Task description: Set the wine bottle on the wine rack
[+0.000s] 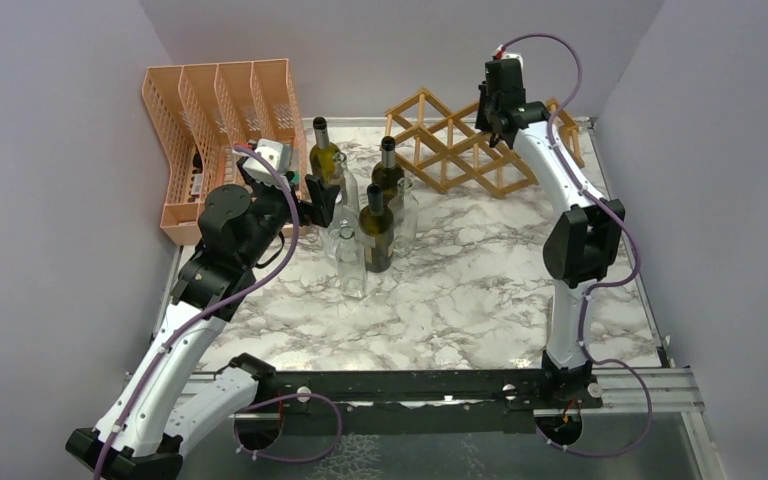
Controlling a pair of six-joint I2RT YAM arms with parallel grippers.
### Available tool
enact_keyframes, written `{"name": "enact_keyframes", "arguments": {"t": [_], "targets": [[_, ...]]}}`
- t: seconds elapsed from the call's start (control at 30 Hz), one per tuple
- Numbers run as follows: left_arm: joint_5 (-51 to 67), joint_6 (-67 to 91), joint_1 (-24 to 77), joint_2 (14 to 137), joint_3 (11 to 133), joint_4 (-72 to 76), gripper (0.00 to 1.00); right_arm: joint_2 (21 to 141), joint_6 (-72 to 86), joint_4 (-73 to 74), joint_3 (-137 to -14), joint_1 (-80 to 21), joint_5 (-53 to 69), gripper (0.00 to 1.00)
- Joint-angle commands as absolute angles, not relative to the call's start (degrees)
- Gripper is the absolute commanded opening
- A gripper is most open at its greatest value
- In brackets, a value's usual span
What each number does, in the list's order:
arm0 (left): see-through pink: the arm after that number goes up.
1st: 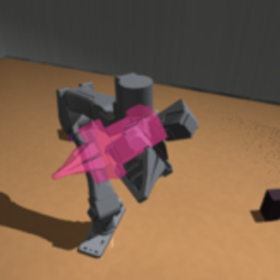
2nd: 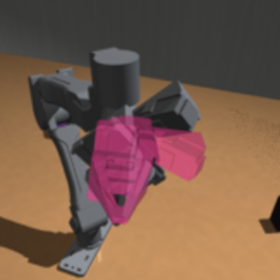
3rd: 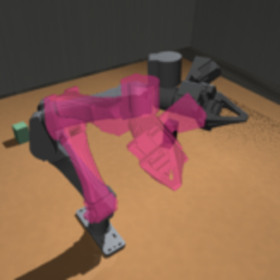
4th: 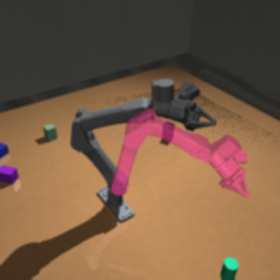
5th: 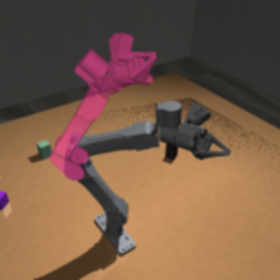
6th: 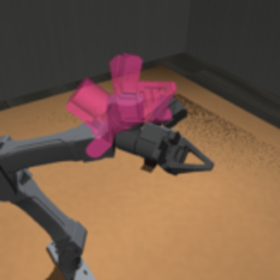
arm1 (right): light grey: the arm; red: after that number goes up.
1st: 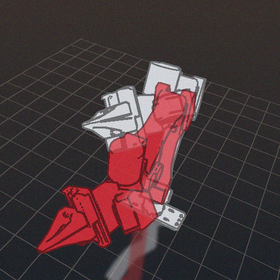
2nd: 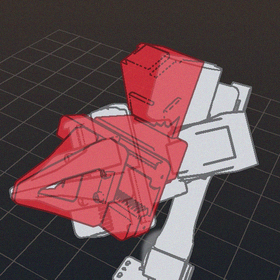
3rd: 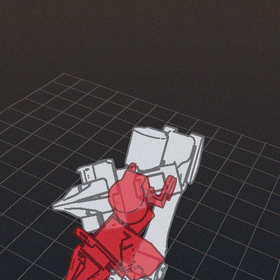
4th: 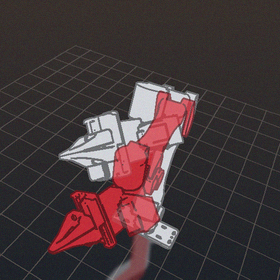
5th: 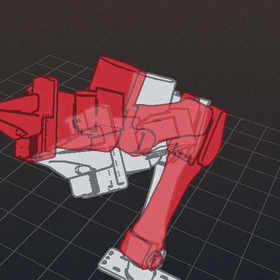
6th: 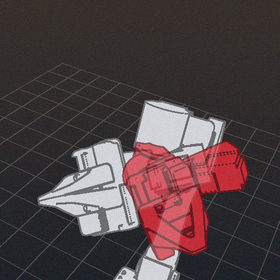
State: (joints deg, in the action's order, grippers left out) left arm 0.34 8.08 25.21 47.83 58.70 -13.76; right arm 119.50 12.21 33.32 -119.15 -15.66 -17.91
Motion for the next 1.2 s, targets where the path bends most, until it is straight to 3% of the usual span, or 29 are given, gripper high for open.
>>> {"name": "enact_keyframes", "arguments": {"t": [0.0,0.07,0.2,0.3,0.5,0.83,1.0,1.17], "targets": [[-0.42,7.85,25.34,47.19,58.38,-11.93,0.99,117.36,10.87,35.6,-117.28,-13.02,-22.76,0.28],[-0.36,7.91,25.31,47.18,58.28,-11.87,0.99,117.09,10.94,35.74,-117.3,-12.98,-22.19,0.32],[-0.51,7.92,25.4,47.3,58.7,-11.93,0.99,115.11,11.9,36.23,-117.31,-13.0,-16.79,0.66],[-0.42,7.7,25.31,47.53,59.13,-12.12,0.99,111.44,11.6,35.8,-116.69,-13.0,-11.9,0.79],[0.77,7.87,25.34,48.16,59.5,-12.17,0.99,100.87,10.85,36.14,-111.45,-13.01,-4.14,0.8],[3.77,7.93,25.32,48.45,60.85,-11.74,0.99,80.36,6.62,25.04,-86.14,-20.08,15.75,0.79],[3.42,8.04,25.31,47.53,60.69,-11.75,0.99,77.72,5.54,20.91,-79.92,-28.11,15.82,0.78],[2.93,8.33,25.31,46.58,60.21,-11.78,0.99,81.63,6.82,19.21,-79.22,-33.21,14.97,0.69]]}}
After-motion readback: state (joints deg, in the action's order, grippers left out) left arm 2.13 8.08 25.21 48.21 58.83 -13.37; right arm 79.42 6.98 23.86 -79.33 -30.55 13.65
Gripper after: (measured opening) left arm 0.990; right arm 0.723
